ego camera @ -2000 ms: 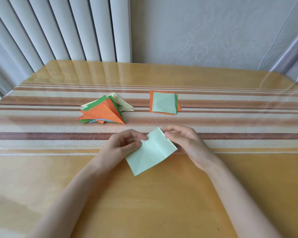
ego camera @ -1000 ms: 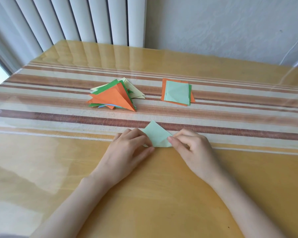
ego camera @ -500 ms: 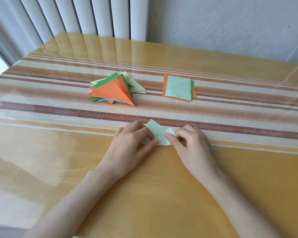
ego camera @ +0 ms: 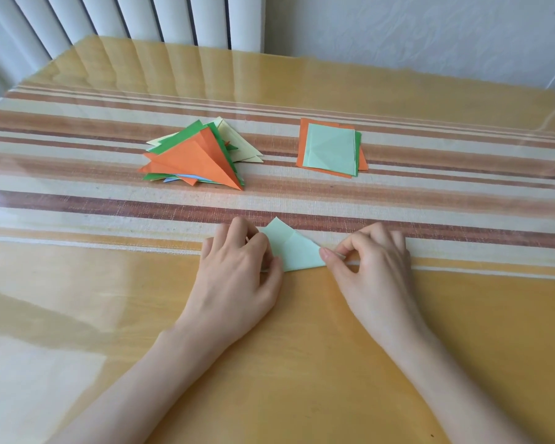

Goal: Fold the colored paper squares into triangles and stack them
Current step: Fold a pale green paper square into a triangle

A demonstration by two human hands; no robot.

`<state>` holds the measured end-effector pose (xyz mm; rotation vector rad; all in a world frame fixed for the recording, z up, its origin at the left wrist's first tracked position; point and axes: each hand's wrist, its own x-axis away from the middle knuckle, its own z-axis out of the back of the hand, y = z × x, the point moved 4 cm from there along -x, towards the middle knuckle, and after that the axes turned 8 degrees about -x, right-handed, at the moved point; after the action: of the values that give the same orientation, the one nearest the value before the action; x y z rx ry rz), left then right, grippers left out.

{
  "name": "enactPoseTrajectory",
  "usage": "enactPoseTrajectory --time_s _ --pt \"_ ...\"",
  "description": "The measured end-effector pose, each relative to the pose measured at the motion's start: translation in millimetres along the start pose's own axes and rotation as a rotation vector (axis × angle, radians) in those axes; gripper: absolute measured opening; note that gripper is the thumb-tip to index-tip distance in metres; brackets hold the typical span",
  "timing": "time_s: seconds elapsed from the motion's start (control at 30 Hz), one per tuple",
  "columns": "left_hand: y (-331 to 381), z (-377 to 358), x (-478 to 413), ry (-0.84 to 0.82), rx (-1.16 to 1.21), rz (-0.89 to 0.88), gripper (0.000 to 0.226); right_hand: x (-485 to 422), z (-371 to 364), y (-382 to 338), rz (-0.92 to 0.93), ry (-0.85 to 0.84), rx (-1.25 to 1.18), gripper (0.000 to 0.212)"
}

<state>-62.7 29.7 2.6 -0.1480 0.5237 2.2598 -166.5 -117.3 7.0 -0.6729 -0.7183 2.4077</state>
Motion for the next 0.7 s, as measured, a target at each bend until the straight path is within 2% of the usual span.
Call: enactPoseTrajectory --time_s 0.5,0.7 --pt "-1.4 0.6 2.0 0.029 0.072 0.06 0.025 0.4 -3.9 -1.4 0.028 0.079 0.015 0.022" --pt "0.2 1.6 3.2 0.054 0.026 0.037 0.023 0.2 -5.3 -1.9 0.024 0.075 0.03 0.023"
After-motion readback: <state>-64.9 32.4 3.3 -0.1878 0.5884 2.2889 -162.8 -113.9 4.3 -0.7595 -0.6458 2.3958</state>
